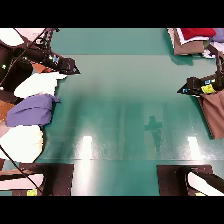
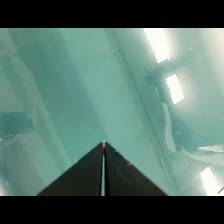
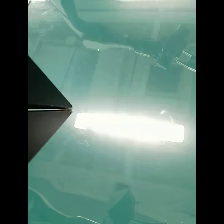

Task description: Fold the shirts.

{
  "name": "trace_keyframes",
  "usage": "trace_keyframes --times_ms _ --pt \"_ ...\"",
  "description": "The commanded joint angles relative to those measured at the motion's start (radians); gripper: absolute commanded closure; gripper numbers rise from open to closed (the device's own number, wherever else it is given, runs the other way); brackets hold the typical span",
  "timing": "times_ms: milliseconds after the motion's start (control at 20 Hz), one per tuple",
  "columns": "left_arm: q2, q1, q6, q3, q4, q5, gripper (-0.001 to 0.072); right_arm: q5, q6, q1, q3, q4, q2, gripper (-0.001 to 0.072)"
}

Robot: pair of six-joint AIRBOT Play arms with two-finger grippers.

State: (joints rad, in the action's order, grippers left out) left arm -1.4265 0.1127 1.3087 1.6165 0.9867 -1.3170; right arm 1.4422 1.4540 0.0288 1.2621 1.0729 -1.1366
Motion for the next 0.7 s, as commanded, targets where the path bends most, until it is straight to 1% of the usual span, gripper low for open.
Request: trace_keyframes --times_ms 0,650 --pt "-0.001 0.0 0.0 0.001 0.0 0.0 0.0682 -0.001 0.0 0.001 0.001 0.0 0.001 0.0692" --pt "-0.001 0.0 0.001 0.001 -0.013 0.003 0.0682 -0.001 0.0 -0.002 0.001 0.0 0.001 0.0692"
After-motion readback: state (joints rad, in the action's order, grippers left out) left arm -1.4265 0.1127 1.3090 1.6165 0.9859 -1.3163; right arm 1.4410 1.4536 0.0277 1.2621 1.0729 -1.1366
